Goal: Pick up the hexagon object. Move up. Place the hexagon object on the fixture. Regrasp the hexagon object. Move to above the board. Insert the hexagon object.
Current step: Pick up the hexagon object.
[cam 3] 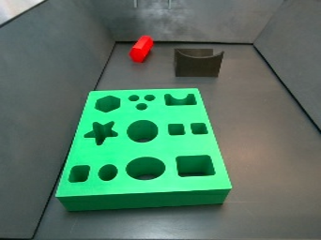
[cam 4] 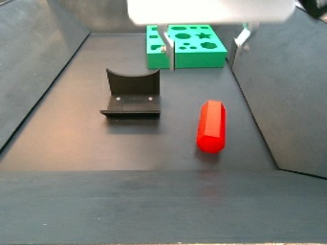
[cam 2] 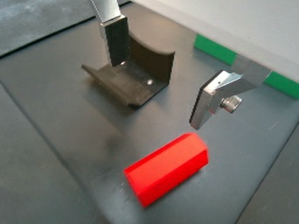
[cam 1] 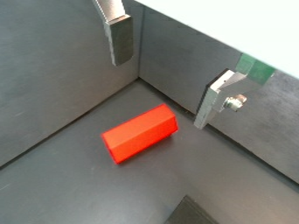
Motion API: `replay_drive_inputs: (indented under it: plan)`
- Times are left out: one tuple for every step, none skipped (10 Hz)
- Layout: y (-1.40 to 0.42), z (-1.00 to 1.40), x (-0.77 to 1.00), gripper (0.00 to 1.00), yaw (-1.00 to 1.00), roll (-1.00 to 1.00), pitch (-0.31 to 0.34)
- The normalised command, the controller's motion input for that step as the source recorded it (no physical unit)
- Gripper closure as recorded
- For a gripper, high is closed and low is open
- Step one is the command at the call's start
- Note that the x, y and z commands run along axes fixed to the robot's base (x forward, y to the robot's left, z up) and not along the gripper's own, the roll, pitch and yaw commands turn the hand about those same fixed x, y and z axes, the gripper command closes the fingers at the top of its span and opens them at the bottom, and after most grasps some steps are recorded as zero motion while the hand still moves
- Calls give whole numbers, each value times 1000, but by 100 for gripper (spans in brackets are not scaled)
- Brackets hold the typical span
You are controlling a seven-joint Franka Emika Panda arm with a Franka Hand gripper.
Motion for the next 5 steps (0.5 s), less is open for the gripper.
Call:
replay_drive_inputs:
  plan:
    - [506,-554,40,0,-180,-263,-113]
    - [471,-651,0,0,-194,-203,-106]
    - [337,-671,0,0,-386,-167,-117]
    - [169,-597,-211,0,-566,-139,-136]
    - [37,-491,-229,0,-603,-151,-154]
